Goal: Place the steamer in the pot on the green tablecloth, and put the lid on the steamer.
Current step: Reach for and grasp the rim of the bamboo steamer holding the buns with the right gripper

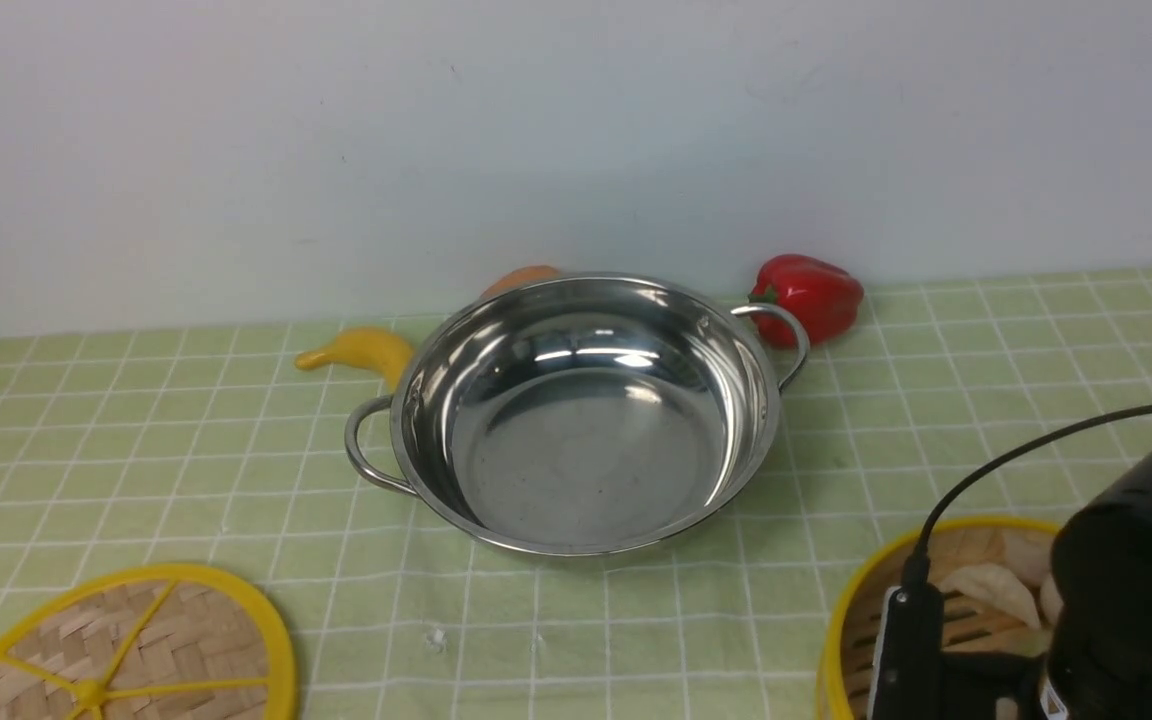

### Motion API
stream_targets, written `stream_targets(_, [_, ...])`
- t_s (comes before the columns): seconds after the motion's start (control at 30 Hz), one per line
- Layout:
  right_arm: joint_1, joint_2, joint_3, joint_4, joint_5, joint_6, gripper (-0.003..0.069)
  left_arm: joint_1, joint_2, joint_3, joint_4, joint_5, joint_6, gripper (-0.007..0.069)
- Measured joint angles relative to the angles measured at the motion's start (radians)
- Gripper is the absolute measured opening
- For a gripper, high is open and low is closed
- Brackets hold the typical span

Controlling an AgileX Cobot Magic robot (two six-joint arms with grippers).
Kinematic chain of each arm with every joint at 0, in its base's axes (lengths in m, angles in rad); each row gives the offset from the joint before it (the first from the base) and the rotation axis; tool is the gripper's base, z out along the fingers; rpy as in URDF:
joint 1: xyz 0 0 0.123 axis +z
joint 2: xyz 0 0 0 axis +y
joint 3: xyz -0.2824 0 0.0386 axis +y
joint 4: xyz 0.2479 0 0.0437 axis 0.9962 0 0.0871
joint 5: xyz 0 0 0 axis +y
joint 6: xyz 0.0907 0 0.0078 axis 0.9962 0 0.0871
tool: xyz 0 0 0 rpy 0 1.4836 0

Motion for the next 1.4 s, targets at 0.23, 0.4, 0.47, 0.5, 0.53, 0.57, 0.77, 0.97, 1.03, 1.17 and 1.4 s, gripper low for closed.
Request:
stream_targets(0.23, [0.000,0.016,0.000,0.000,-0.004,0.006,0.0243,0.000,0.000,0.000,0.000,0.000,0.000,0.0243])
stream_targets(0.4, [0.000,0.049,0.000,0.000,-0.014,0.028,0.0239,0.000,0.000,0.000,0.000,0.000,0.000,0.0243])
stream_targets(0.47, [0.000,0.050,0.000,0.000,-0.014,0.031,0.0217,0.000,0.000,0.000,0.000,0.000,0.000,0.0243])
stream_targets(0.5, [0.000,0.050,0.000,0.000,-0.015,0.037,0.0187,0.000,0.000,0.000,0.000,0.000,0.000,0.0243])
stream_targets(0.53, [0.000,0.050,0.000,0.004,-0.012,0.040,0.0136,0.000,0.000,0.000,0.000,0.000,0.000,0.0243])
stream_targets(0.57, [0.001,0.050,0.000,0.005,-0.011,0.040,0.0104,0.000,0.000,0.000,0.000,0.000,0.000,0.0243])
stream_targets(0.77, [0.002,0.050,-0.004,0.000,-0.022,0.050,0.0078,0.000,0.000,0.000,0.000,0.000,0.000,0.0243])
stream_targets(0.97, [0.002,0.002,-0.074,-0.001,0.003,0.128,0.0069,0.000,0.000,0.000,0.000,0.000,0.000,0.0243])
stream_targets(1.03, [0.002,-0.051,-0.136,-0.003,0.032,0.167,0.0084,0.000,0.000,0.000,0.000,0.000,0.000,0.0243])
stream_targets(1.17, [0.002,-0.094,-0.288,-0.035,0.077,0.216,0.0099,0.000,0.000,0.000,0.000,0.000,0.000,0.0243])
stream_targets(1.4, [0.002,-0.032,-0.555,-0.154,0.106,0.210,0.0098,0.000,0.000,0.000,0.000,0.000,0.000,0.0243])
